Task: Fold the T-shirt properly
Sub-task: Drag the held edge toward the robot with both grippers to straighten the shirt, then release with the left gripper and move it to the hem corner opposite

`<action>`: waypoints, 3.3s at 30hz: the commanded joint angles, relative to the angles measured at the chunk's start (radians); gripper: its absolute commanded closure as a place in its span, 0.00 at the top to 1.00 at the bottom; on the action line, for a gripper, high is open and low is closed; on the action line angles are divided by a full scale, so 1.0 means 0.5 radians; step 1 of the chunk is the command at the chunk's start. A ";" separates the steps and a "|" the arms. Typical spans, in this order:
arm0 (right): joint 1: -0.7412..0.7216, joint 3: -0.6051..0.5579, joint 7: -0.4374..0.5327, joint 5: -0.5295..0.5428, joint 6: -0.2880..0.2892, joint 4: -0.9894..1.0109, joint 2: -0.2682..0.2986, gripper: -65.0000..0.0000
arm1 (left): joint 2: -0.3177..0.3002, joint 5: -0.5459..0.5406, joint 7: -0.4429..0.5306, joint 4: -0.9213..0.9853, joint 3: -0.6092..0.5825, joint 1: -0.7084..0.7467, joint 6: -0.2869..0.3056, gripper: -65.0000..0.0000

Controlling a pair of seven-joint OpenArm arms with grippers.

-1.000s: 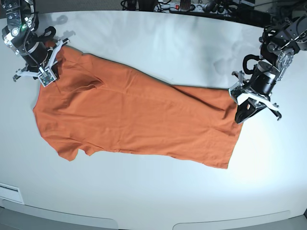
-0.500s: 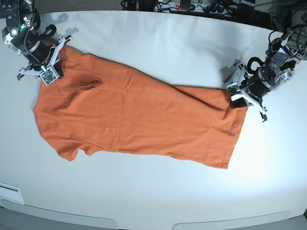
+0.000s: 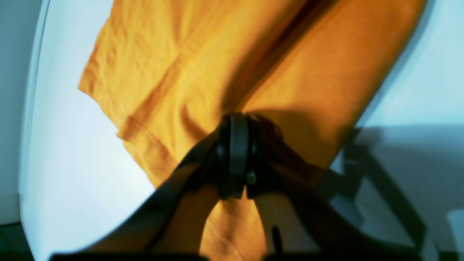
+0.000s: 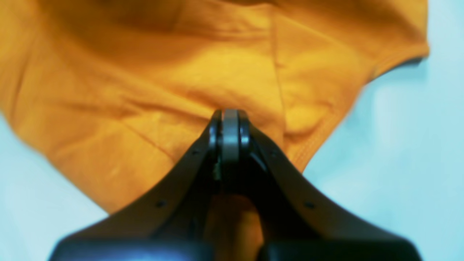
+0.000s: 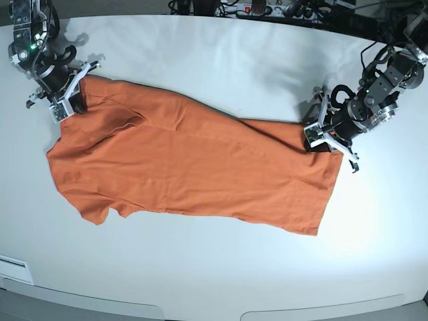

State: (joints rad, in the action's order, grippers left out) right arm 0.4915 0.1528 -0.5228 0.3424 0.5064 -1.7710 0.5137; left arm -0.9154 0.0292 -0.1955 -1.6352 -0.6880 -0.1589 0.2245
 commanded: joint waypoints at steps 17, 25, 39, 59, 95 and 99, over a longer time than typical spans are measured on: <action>0.239 0.008 -0.304 -0.134 -0.001 -0.206 0.077 0.00 | -0.339 -0.070 -0.021 -0.146 0.018 0.283 0.352 0.00; 0.565 0.008 -0.304 -0.294 -0.131 -0.520 0.076 0.00 | -0.428 0.105 -0.022 -0.471 0.017 0.507 0.299 0.00; 0.875 0.011 -0.314 -0.529 -0.397 -0.522 0.074 0.00 | -0.601 0.105 -0.028 -0.581 0.017 0.644 0.312 0.00; 0.900 0.011 -0.616 -0.546 -0.575 -0.897 0.066 0.00 | -0.746 0.464 -0.028 -0.868 0.017 0.627 0.018 0.00; 0.755 0.011 -0.459 -0.838 -0.857 -1.118 0.065 0.48 | 0.278 -1.762 -0.842 0.442 1.134 -0.015 0.105 0.51; 0.756 0.011 -0.462 -0.838 -0.857 -1.118 0.065 0.48 | 0.256 -1.814 -0.877 0.442 1.133 -0.003 0.182 0.51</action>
State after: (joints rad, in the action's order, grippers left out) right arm 0.8639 0.1516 -0.7673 -0.0704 0.0891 -2.3123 0.5346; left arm -0.7647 -0.8612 -0.6556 -1.4010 -0.1352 -0.1432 0.3084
